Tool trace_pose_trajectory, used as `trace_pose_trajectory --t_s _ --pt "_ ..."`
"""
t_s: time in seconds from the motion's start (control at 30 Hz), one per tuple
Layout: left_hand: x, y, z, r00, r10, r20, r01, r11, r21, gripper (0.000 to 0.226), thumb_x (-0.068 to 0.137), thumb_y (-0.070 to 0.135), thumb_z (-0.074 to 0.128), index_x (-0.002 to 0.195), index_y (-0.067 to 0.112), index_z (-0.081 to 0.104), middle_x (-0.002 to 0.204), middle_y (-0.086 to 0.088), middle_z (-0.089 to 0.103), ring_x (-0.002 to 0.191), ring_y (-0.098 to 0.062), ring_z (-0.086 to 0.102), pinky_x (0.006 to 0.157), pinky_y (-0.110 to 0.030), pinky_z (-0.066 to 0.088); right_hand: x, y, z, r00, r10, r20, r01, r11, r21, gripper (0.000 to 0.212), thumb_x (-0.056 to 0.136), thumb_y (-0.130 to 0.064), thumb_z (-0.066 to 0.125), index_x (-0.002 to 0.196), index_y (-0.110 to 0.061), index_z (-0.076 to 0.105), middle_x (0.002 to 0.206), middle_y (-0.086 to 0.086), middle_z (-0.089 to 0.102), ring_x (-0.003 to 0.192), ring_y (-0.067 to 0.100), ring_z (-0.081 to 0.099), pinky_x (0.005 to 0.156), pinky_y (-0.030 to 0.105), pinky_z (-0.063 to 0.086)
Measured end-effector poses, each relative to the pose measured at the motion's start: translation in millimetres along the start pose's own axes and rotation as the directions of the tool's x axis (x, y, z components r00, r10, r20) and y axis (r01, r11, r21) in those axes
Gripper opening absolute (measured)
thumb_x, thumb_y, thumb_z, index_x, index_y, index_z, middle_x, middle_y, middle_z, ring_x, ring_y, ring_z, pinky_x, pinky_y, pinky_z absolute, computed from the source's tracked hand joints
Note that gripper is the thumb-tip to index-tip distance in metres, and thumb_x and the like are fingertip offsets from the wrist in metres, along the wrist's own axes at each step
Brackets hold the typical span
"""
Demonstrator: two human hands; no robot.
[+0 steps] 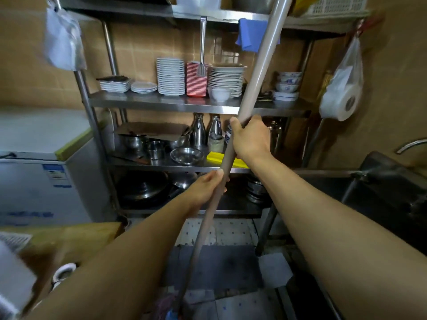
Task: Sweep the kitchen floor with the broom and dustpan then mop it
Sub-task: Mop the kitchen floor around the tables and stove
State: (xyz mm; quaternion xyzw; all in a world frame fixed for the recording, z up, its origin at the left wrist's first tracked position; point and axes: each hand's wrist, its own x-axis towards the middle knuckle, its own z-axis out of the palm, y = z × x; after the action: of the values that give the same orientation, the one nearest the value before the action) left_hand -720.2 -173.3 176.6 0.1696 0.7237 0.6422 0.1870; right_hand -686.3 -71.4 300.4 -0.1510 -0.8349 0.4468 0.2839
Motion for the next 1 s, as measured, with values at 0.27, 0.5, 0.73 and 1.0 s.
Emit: trace_pose_trajectory --t_s 0.27,0.5,0.73,1.0 --pt "123.0 -1.1 -29.5 0.999 0.039 -0.036 -0.036 0.996 0.08 0.036 0.101 0.038 0.033 0.087 0.021 0.062 0.08 -0.004 0.06 0.074 -0.014 0.055 0.069 -0.027 0.044 114.3 27.9 47.4 1.0 0.008 0.017 -0.008 1.0 0.021 0.039 0.095 -0.037 0.052 0.112 -0.002 0.054 0.112 0.015 0.064 0.106 0.034 0.058 0.079 0.033 0.044" --pt "208.0 -25.8 -56.6 0.999 0.029 0.022 -0.03 0.998 0.064 0.033 0.101 0.033 0.034 0.088 0.02 0.062 0.083 -0.001 0.062 0.078 -0.012 0.057 0.077 -0.026 0.047 179.5 61.3 93.8 0.999 0.035 -0.02 -0.035 0.999 0.021 0.036 0.094 -0.03 0.054 0.116 -0.002 0.051 0.112 0.015 0.064 0.106 0.034 0.058 0.082 0.035 0.043" --pt "297.2 -85.8 -87.3 0.988 -0.045 0.148 0.026 0.991 0.131 0.033 0.096 0.044 0.039 0.088 0.023 0.064 0.089 -0.007 0.064 0.088 -0.022 0.055 0.084 -0.035 0.044 225.5 122.0 157.5 0.991 0.122 -0.054 -0.12 0.991 0.052 0.026 0.09 -0.023 0.057 0.106 -0.002 0.053 0.086 0.007 0.057 0.093 0.031 0.06 0.073 0.032 0.042" --pt "368.1 -182.6 -85.7 0.938 -0.231 0.259 0.17 0.957 0.236 0.052 0.072 0.075 0.05 0.092 0.031 0.07 0.1 0.006 0.072 0.098 -0.011 0.065 0.096 -0.029 0.045 241.6 223.8 219.7 0.96 0.26 -0.101 -0.259 0.966 0.026 0.026 0.09 -0.021 0.059 0.104 0.0 0.054 0.083 0.011 0.062 0.086 0.034 0.062 0.074 0.04 0.047"
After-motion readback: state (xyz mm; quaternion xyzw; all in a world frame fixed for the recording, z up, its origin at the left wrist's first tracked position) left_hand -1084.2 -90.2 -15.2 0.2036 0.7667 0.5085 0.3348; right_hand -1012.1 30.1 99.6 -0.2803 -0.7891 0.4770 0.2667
